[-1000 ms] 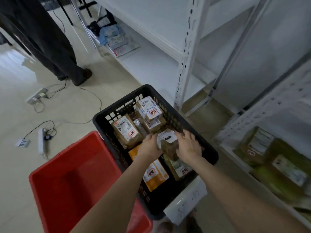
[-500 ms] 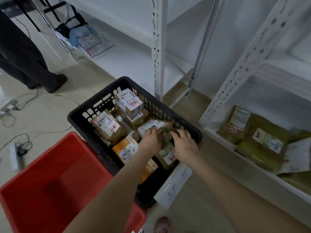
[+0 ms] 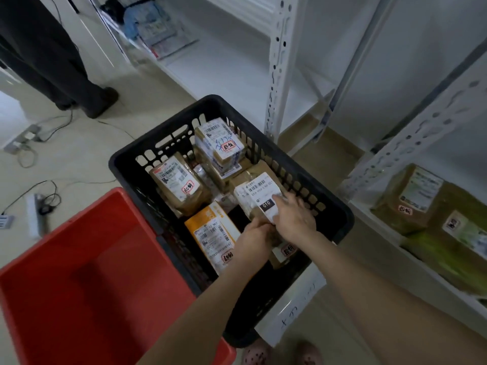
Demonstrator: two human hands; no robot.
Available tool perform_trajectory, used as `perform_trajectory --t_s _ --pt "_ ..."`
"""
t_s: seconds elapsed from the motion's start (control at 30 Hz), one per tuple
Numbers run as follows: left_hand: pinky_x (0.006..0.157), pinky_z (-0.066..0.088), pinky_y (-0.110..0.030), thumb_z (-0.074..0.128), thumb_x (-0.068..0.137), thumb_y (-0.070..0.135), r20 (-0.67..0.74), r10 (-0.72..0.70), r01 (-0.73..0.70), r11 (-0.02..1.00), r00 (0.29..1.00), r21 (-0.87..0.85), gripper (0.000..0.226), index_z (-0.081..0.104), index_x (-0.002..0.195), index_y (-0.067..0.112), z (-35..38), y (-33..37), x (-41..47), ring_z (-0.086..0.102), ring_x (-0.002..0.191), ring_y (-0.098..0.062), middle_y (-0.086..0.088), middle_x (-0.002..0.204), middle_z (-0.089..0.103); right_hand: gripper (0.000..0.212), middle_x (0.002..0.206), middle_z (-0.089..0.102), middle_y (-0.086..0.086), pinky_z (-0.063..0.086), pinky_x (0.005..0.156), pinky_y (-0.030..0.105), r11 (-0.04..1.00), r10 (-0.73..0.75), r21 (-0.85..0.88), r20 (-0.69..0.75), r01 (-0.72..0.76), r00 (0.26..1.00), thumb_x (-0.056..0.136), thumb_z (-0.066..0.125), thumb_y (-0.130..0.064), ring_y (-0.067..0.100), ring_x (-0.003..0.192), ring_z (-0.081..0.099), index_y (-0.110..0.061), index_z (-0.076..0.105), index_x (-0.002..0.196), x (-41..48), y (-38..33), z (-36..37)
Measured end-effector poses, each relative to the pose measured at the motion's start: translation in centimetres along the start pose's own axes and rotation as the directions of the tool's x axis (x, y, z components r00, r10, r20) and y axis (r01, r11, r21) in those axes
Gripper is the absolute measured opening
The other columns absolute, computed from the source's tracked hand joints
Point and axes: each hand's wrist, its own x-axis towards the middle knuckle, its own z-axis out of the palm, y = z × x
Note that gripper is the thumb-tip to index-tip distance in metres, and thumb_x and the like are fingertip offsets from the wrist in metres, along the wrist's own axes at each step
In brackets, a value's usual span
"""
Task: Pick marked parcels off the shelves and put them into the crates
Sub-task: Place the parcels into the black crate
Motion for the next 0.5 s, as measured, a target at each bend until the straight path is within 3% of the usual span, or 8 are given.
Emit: perform_trajectory --t_s 0.1,0.23,0.4,0.5 --pt "0.078 0.054 -0.034 0.050 0.090 0.007 -0.176 -0.267 0.216 0.941 0.948 -0.262 0.024 0.064 0.106 0.017 -0.4 0.0 0.8 0.060 0.098 -0.019 0.001 0.109 0.059 0.058 0.153 0.018 0.004 0.033 0.104 0.041 0.999 -0.002 -0.045 0.067 0.005 0.998 0.095 0.052 -0.035 0.031 0.131 0.027 -0.032 0.027 0.147 1.2 -0.3 -0.2" --pt "0.092 0.049 -0.033 0.056 0.092 0.015 -0.283 -0.462 0.357 0.865 0.841 -0.353 0.040 0.047 0.131 0.013 -2.8 -1.6 4.3 0.054 0.114 -0.020 -0.004 0.132 0.050 0.052 0.144 0.027 0.006 0.037 0.101 0.042 0.992 -0.029 -0.114 0.144 0.046 0.989 0.090 0.061 -0.038 0.031 0.126 0.029 -0.036 0.041 0.137 2.5 0.0 -1.0" --pt "0.107 0.040 -0.047 0.063 0.088 0.036 -0.173 -0.521 0.473 0.844 0.836 -0.254 0.080 0.019 0.151 0.016 -4.5 -3.9 10.6 0.039 0.134 -0.030 -0.010 0.151 0.031 0.051 0.138 0.034 0.009 0.030 0.108 0.045 0.961 -0.109 -0.233 0.181 0.150 0.977 0.082 0.070 -0.041 0.032 0.131 0.025 -0.034 0.048 0.127 3.4 0.4 -2.0" --pt "0.109 0.037 -0.043 0.070 0.082 0.039 -0.068 -0.481 0.462 0.867 0.874 -0.185 0.086 0.023 0.150 0.015 -4.3 -3.8 11.8 0.037 0.135 -0.030 -0.009 0.151 0.030 0.038 0.135 0.039 0.007 0.029 0.107 0.044 0.930 -0.136 -0.309 0.210 0.197 0.968 0.086 0.066 -0.034 0.032 0.130 0.027 -0.033 0.053 0.122 3.5 0.5 -2.3"
